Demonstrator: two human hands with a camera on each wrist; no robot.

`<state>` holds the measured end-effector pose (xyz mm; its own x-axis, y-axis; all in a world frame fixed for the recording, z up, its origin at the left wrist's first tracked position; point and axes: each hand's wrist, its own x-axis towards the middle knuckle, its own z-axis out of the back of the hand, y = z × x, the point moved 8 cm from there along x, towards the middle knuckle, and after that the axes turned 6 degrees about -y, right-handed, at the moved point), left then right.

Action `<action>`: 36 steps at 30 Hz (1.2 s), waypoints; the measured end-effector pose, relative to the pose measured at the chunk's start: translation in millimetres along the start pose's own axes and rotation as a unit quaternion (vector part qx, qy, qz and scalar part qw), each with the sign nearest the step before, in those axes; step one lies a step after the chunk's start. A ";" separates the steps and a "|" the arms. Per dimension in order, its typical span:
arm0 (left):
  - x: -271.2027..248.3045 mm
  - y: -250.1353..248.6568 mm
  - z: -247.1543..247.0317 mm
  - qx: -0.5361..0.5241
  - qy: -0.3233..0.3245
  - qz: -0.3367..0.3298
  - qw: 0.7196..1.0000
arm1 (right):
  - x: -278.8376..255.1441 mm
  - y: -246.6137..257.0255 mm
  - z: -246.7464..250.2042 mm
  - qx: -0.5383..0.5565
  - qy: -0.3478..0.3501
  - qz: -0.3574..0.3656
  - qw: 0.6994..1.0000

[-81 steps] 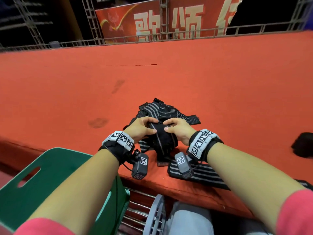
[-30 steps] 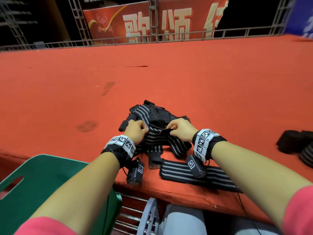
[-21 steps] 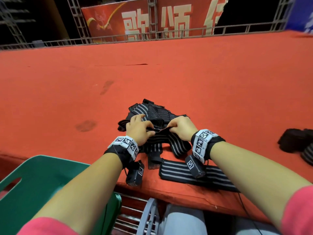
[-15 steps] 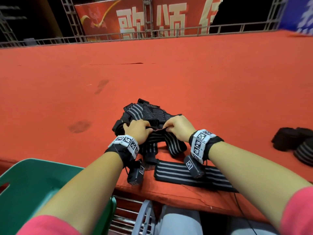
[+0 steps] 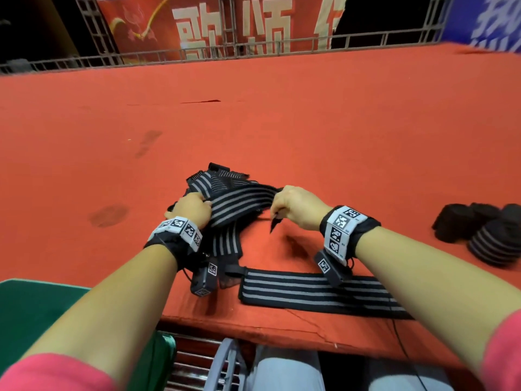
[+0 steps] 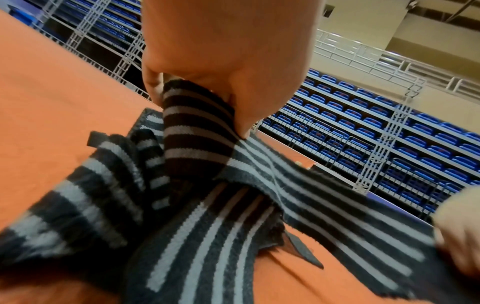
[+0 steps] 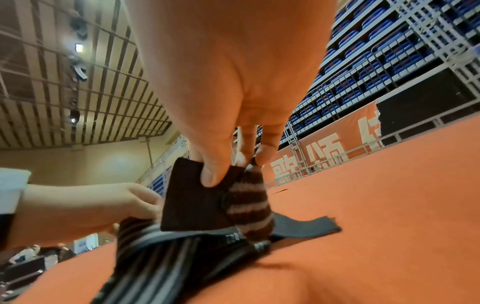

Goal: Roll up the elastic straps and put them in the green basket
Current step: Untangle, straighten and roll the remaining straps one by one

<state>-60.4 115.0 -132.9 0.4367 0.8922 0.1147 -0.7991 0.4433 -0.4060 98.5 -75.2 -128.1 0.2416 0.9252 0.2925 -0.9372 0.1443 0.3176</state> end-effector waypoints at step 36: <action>-12.9 -6.6 12.7 0.140 0.037 -0.219 0.965 | 19.0 17.7 -18.1 -0.028 0.012 -0.154 0.988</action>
<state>-66.0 101.7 -120.1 0.7781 0.6099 0.1502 -0.6068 0.7917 -0.0710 81.9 -48.7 -133.2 0.5129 0.8418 0.1685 -0.8324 0.4397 0.3372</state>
